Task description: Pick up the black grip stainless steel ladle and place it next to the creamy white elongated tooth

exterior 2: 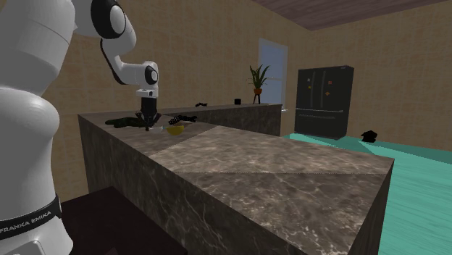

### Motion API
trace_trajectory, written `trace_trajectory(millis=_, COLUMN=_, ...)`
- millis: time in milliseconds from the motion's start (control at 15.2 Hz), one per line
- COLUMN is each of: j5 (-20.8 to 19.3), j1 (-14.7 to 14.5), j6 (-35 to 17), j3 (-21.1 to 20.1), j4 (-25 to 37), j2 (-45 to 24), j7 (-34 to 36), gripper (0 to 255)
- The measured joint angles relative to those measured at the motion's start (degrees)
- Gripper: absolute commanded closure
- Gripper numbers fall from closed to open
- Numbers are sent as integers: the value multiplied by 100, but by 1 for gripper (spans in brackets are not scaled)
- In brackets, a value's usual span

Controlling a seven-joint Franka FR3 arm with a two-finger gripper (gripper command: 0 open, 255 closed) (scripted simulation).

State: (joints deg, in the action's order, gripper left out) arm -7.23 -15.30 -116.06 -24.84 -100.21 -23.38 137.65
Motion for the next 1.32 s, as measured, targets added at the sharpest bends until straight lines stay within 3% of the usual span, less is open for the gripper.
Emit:
trace_trajectory(millis=132, j5=0, j1=0, j6=-3, j3=0, j4=-2, j2=-1, j7=1, gripper=255)
trace_trajectory(millis=198, j5=0, j1=0, j6=-4, j3=0, j4=-3, j2=0, j7=1, gripper=0)
trace_trajectory(millis=594, j5=0, j1=0, j6=-4, j3=0, j4=-3, j2=0, j7=1, gripper=0)
trace_trajectory(millis=924, j5=91, j1=21, j6=582, j3=-41, j4=436, j2=172, j7=-62, gripper=0)
trace_trajectory(millis=1320, j5=101, j1=21, j6=655, j3=-45, j4=486, j2=188, j7=-67, gripper=0)
